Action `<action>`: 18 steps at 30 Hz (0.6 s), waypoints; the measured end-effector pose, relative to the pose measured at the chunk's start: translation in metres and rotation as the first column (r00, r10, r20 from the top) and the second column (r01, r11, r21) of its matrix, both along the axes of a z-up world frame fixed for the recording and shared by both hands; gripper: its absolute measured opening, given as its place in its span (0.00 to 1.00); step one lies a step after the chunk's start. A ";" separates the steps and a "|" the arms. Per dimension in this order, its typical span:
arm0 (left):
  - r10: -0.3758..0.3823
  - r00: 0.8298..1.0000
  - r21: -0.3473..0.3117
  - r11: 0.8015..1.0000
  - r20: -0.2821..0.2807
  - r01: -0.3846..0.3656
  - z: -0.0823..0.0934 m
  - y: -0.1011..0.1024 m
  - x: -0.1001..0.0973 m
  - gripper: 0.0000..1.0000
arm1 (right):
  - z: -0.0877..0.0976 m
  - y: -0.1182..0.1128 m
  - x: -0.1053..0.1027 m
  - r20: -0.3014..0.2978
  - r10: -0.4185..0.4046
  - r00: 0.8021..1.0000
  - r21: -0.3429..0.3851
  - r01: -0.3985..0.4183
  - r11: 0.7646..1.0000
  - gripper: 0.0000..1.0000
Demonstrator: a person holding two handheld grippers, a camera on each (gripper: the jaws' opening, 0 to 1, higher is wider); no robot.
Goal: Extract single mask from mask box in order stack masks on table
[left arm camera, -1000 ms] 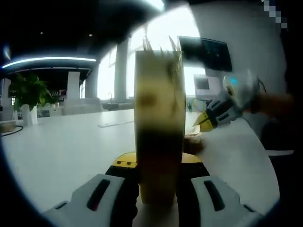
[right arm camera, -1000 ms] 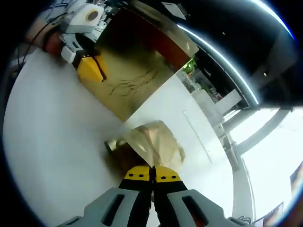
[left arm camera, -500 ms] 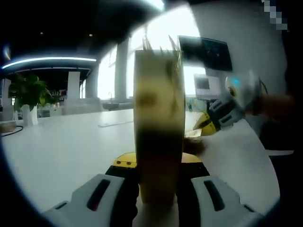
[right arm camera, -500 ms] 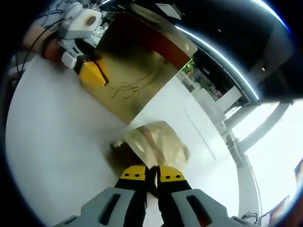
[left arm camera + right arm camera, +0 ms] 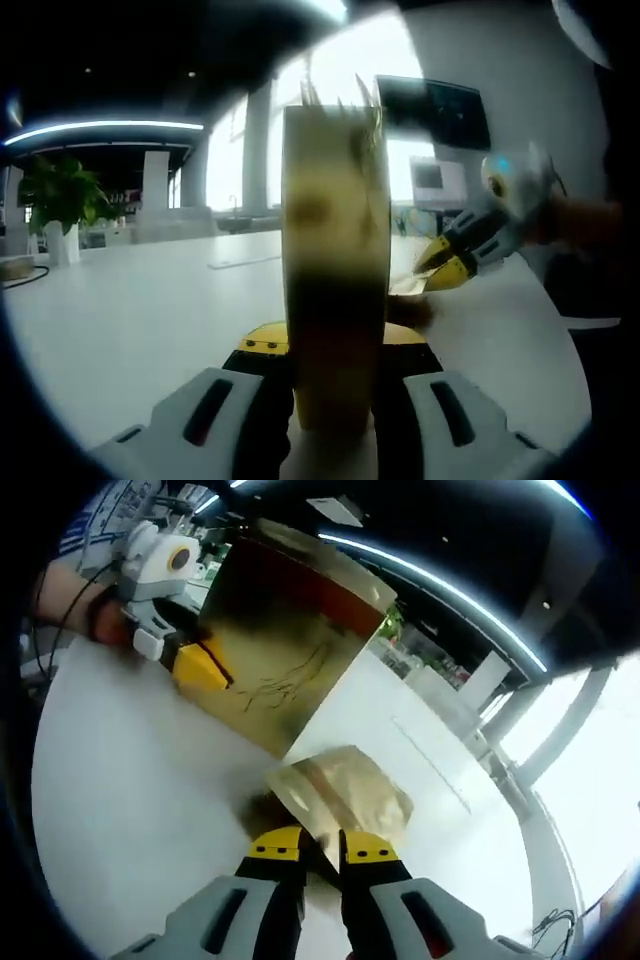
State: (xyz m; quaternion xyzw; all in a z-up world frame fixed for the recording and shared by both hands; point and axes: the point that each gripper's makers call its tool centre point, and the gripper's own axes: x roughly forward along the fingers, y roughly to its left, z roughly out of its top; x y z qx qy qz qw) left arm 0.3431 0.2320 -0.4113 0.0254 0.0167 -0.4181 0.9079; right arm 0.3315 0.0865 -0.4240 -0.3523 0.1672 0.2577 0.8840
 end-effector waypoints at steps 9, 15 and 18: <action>-0.003 1.000 0.001 1.000 0.001 0.003 0.000 0.000 0.000 0.20 | 0.010 -0.001 -0.014 -0.042 -0.006 0.999 0.190 0.014 0.982 0.13; -0.003 1.000 0.000 1.000 0.001 0.003 0.000 0.000 0.001 0.20 | 0.026 0.005 -0.019 -0.046 0.007 0.999 0.342 0.009 0.940 0.14; -0.003 1.000 0.000 1.000 0.001 0.003 0.000 0.001 0.001 0.20 | 0.025 0.004 -0.021 -0.053 0.023 0.998 0.366 -0.002 0.930 0.16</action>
